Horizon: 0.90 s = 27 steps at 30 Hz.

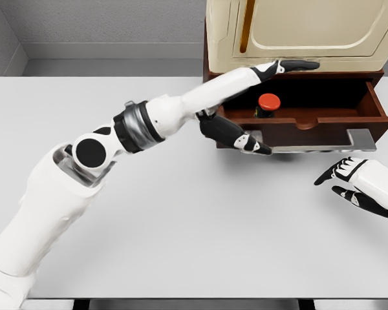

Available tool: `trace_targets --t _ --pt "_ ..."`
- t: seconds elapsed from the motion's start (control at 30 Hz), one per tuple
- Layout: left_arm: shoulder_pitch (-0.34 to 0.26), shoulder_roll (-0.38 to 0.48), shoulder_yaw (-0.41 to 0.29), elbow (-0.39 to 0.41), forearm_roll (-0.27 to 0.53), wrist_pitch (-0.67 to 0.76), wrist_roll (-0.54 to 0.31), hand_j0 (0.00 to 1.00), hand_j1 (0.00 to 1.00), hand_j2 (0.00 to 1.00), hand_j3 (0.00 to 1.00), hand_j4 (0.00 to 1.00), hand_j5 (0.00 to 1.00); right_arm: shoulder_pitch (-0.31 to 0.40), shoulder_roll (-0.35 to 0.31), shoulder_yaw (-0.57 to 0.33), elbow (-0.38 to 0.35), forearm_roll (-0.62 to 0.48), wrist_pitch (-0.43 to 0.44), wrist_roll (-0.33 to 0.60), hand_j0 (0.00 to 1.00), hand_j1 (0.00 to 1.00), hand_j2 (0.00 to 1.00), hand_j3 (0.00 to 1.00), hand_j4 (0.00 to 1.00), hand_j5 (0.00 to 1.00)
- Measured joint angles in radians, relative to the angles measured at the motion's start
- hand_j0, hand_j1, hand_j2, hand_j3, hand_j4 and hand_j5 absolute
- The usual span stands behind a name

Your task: Put the switch into the drawer with left arm, and close the drawer with right arm

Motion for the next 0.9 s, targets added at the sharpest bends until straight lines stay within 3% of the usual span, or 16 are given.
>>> trace_targets --t 0.17,0.33,0.5,0.67,0.9 --pt "-0.074 0.072 -0.016 -0.003 0.281 0.143 -0.055 1.0 1.0 1.0 1.0 1.0 1.0 0.0 -0.002 0.0 0.0 0.001 0.0 -0.001 0.57 0.57 0.57 0.57 0.57 0.57" --pt "-0.114 0.09 -0.013 0.01 0.394 0.341 -0.062 1.0 1.0 1.0 1.0 1.0 1.0 0.003 -0.004 0.0 0.0 0.001 0.0 -0.001 0.57 0.57 0.57 0.57 0.57 0.57" --pt "-0.118 0.094 -0.013 0.031 0.405 0.461 -0.014 1.0 1.0 1.0 1.0 1.0 1.0 0.003 -0.004 0.0 0.0 0.0 0.0 -0.001 0.57 0.57 0.57 0.57 0.57 0.57" --pt "-0.109 0.096 -0.018 0.043 0.329 0.501 0.017 1.0 1.0 1.0 1.0 1.0 1.0 0.002 -0.004 0.0 0.0 -0.001 0.0 -0.001 0.57 0.57 0.57 0.57 0.57 0.57" --pt "-0.097 0.103 -0.028 0.069 0.286 0.508 0.023 1.0 1.0 1.0 1.0 1.0 1.0 0.003 -0.004 0.0 0.0 -0.002 0.0 -0.001 0.57 0.57 0.57 0.57 0.57 0.57"
